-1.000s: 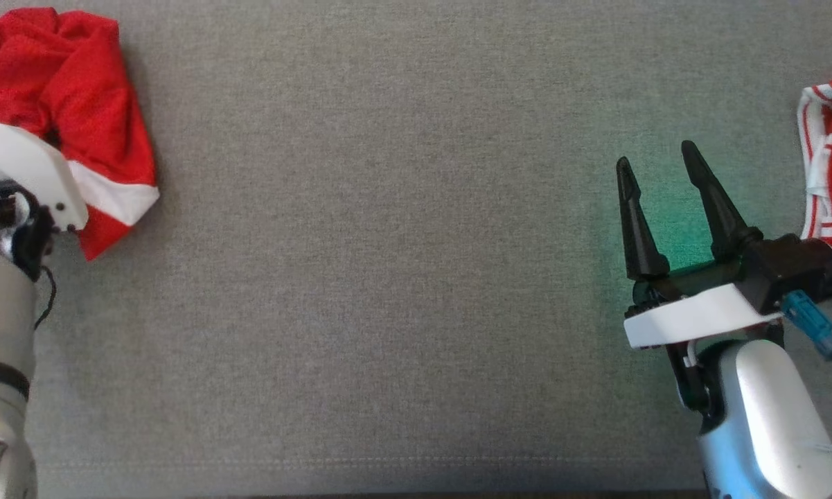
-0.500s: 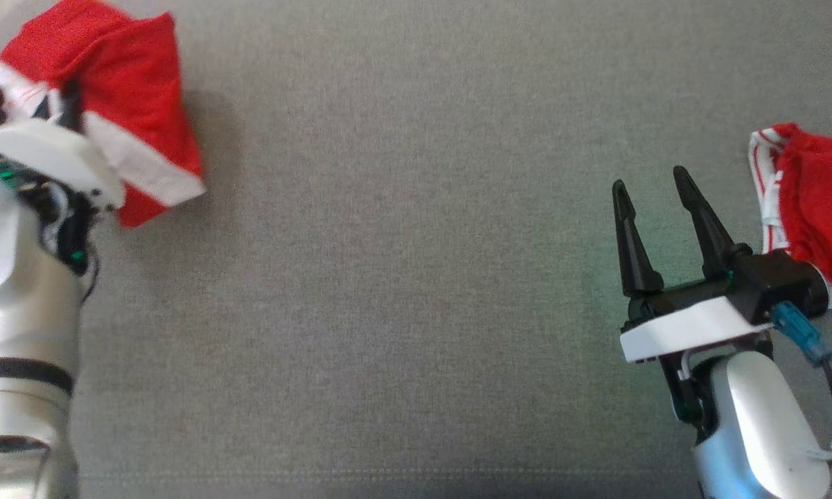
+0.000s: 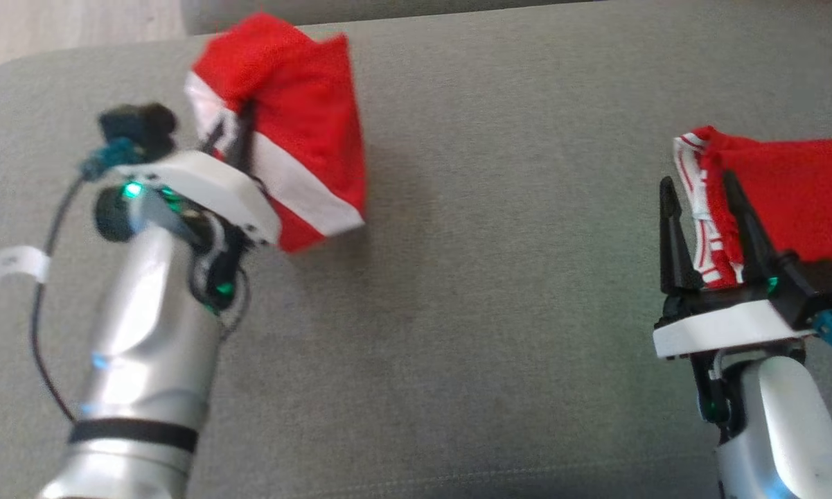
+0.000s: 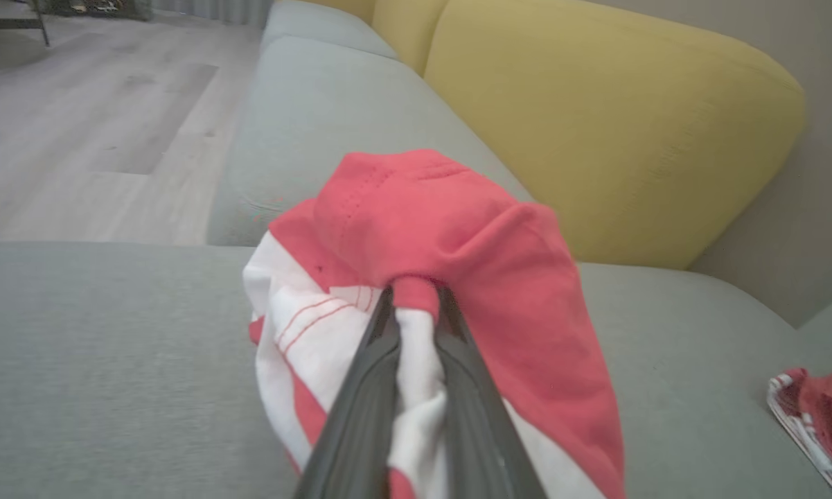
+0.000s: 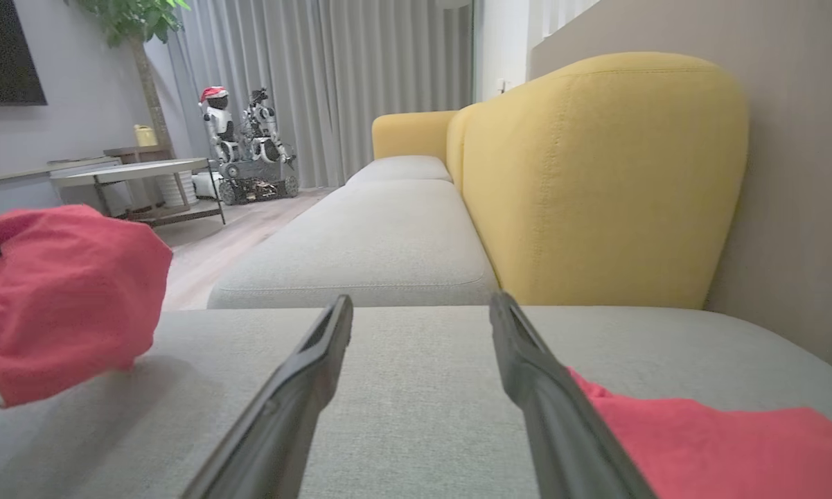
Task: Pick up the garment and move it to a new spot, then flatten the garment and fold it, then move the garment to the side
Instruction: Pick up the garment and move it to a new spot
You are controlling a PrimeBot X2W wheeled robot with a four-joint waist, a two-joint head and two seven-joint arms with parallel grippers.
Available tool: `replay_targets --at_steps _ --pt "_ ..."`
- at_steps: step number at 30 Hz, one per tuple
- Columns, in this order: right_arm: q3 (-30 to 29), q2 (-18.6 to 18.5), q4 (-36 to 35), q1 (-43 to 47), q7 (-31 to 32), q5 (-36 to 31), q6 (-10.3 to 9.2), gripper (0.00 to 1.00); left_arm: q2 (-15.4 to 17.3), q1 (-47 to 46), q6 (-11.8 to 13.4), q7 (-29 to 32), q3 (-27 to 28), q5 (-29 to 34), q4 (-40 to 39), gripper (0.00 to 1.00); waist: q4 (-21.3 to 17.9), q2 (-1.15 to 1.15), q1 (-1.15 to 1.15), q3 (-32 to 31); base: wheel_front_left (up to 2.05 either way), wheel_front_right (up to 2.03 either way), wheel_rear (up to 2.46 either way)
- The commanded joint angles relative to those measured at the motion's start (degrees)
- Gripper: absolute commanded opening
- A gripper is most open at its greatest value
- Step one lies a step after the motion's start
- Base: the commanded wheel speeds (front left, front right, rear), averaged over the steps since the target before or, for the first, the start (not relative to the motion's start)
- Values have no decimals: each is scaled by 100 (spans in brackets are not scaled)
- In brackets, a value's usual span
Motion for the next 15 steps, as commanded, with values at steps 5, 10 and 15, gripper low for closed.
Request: replay_targets --at_steps 5,10,15 --pt "-7 -8 -286 -218 -44 43 11 100 -52 216 399 140 -219 -19 -644 0 -356 0 0 59 0 0 0" --pt "-66 -8 -367 -344 -50 52 11 100 -111 332 947 -80 -601 -152 -712 0 -691 0 0 173 0 0 0" --pt "-57 -7 -392 -382 -61 80 11 100 -115 285 1573 -480 -1433 -512 -661 0 -958 0 0 252 0 0 0"
